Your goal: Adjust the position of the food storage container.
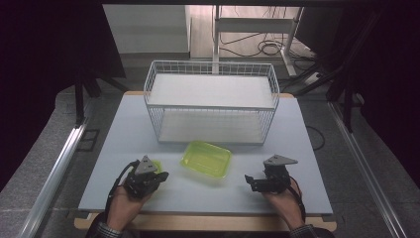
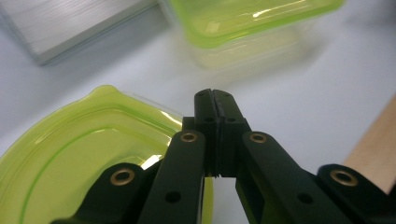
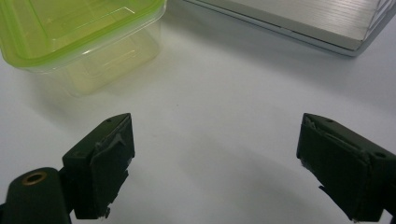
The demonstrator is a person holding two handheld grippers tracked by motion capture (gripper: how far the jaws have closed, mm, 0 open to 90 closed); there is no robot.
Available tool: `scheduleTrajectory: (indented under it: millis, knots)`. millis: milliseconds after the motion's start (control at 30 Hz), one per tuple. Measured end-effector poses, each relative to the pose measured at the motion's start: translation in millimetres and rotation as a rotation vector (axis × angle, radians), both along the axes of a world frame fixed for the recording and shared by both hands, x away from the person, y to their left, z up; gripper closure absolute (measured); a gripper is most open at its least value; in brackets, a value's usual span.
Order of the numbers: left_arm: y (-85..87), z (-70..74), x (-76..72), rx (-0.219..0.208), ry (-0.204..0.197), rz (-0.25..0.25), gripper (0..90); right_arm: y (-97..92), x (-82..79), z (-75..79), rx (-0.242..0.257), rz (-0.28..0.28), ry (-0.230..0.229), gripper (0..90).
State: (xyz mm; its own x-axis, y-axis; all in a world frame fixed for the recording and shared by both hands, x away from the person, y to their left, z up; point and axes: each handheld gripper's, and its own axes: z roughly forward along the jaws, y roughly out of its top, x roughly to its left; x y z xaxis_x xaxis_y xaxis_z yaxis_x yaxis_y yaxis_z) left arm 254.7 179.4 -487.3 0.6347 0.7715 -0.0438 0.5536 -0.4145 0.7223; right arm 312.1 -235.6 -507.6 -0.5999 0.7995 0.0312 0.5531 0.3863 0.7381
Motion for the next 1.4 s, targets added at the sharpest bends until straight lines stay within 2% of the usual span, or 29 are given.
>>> scheduleTrajectory:
  millis: [300, 533, 633, 800, 833, 900, 967, 1033, 1067, 1100, 1200, 1233, 1267, 1400]
  knots:
    - [28.3, -2.0, 8.2, -0.009, 0.002, 0.08, 90.0, 0.4, 0.4, -0.7, -0.004, -0.005, 0.004, 11.1]
    - [37.3, -2.7, 11.0, -0.013, 0.003, 0.114, 90.0, 0.4, 0.5, -0.8, -0.006, -0.006, 0.006, 11.2]
    - [31.5, 1.5, 12.0, -0.032, -0.022, 0.111, 90.0, 0.4, 0.6, -0.3, -0.004, -0.006, 0.009, 12.5]
    - [18.6, 4.3, 17.6, -0.048, -0.035, 0.091, 90.0, 2.0, -0.2, 2.6, 0.01, -0.003, 0.019, 18.2]
    - [8.7, 3.7, 22.3, -0.047, -0.036, 0.077, 90.0, 3.4, -0.9, 4.9, 0.013, 0.006, 0.021, 23.7]
    - [2.0, 3.2, 25.5, -0.044, -0.037, 0.068, 90.0, 4.0, -1.1, 5.6, 0.013, 0.009, 0.022, 26.0]
    - [-12.5, 2.2, 33.1, -0.044, -0.034, 0.052, 90.0, 6.1, -1.5, 8.2, 0.013, 0.029, 0.026, 34.7]
    - [-17.6, 2.1, 36.3, -0.034, -0.036, 0.052, 90.0, 7.1, -1.7, 9.1, 0.018, 0.036, 0.028, 37.2]
    - [-28.0, 2.9, 45.4, -0.019, -0.04, 0.047, 90.0, 8.9, -1.4, 10.8, 0.016, 0.051, 0.028, 42.3]
    - [-28.0, 2.9, 45.4, -0.019, -0.04, 0.047, 90.0, 10.3, -1.1, 11.8, 0.018, 0.059, 0.028, 45.0]
    - [-44.4, 0.7, 64.5, 0.02, -0.046, 0.069, 90.0, 13.5, 0.7, 14.4, 0.033, 0.082, 0.038, 54.2]
    - [-44.4, 0.7, 64.5, 0.02, -0.046, 0.069, 90.0, 13.5, 0.7, 14.4, 0.033, 0.082, 0.038, 54.2]
    - [-48.8, -1.1, 71.6, 0.039, -0.045, 0.081, 90.0, 15.3, 2.1, 15.9, 0.038, 0.094, 0.046, 60.6]
    - [-54.5, -7.0, 84.6, 0.076, -0.037, 0.122, 90.0, 19.1, 6.6, 17.4, 0.042, 0.11, 0.061, 70.2]
